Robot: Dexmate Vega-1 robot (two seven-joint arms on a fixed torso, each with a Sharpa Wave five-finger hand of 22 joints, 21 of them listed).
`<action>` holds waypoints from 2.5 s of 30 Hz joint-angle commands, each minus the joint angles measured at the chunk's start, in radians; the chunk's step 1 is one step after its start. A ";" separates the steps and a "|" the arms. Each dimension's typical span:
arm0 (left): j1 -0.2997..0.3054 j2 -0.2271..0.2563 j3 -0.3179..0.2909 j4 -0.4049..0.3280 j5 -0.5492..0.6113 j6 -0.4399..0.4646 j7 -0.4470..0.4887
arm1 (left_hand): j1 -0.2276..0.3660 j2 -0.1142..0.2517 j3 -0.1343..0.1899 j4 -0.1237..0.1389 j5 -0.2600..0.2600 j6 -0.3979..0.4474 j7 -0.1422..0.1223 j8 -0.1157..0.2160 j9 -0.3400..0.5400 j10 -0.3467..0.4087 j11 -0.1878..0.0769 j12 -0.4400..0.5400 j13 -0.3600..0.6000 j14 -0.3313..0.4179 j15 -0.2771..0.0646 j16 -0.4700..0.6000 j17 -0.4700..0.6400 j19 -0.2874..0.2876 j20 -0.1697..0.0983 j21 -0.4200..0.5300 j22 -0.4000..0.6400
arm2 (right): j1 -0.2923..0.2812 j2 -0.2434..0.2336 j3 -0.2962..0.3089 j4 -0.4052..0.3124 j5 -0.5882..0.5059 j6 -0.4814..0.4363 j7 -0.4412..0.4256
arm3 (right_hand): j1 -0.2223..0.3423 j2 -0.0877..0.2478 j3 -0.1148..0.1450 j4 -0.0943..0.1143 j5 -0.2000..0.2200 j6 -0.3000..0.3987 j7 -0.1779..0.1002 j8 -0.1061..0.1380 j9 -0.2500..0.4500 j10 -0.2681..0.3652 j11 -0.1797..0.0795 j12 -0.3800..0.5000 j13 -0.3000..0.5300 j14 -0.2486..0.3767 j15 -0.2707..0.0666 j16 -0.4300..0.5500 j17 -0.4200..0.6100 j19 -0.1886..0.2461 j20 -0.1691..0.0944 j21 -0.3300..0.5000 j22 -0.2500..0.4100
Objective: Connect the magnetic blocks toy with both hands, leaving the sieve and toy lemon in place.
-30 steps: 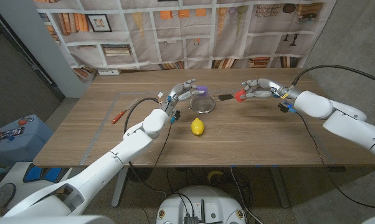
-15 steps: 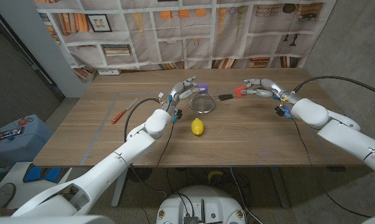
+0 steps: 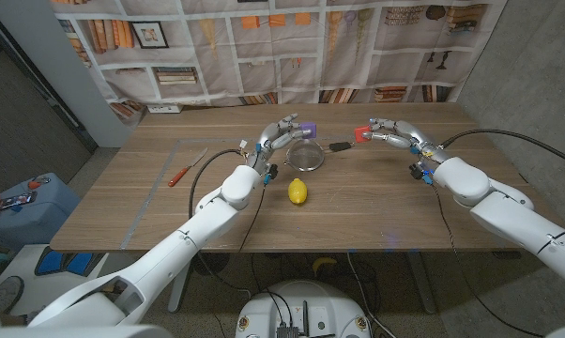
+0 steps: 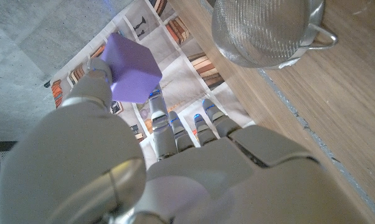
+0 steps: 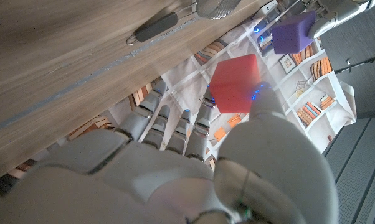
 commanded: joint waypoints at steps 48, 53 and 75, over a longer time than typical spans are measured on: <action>-0.026 0.014 0.018 -0.008 -0.190 0.022 -0.227 | 0.023 0.070 -0.009 0.013 0.006 0.074 -0.088 -0.013 0.009 -0.015 0.017 -0.001 0.003 0.002 0.018 0.000 0.002 -0.001 0.023 0.001 0.006 | 0.034 0.111 -0.075 0.028 0.060 0.123 0.040 | 0.040 0.080 -0.015 -0.001 -0.029 0.105 -0.094 -0.028 -0.036 0.002 0.024 -0.010 0.003 -0.012 -0.040 -0.009 0.002 -0.009 -0.056 -0.002 0.002; -0.032 0.012 0.021 -0.001 -0.195 0.018 -0.238 | 0.021 0.071 -0.010 0.013 0.006 0.073 -0.088 -0.013 0.009 -0.015 0.017 -0.001 0.003 0.003 0.017 0.001 0.002 -0.001 0.024 0.001 0.006 | 0.039 0.113 -0.082 0.028 0.044 0.118 0.035 | 0.040 0.082 -0.015 -0.002 -0.031 0.106 -0.094 -0.030 -0.038 0.005 0.026 -0.010 0.003 -0.012 -0.041 -0.009 0.002 -0.008 -0.056 -0.002 0.002; -0.037 0.011 0.024 0.006 -0.200 0.013 -0.250 | 0.016 0.075 -0.011 0.012 0.006 0.075 -0.088 -0.013 0.010 -0.015 0.018 0.000 0.003 0.005 0.019 0.002 0.002 0.001 0.025 0.002 0.006 | 0.056 0.118 -0.097 0.037 0.041 0.125 0.055 | 0.041 0.090 -0.019 -0.003 -0.041 0.111 -0.093 -0.039 -0.046 0.014 0.027 -0.009 0.003 -0.010 -0.039 -0.009 0.002 -0.007 -0.057 -0.001 0.002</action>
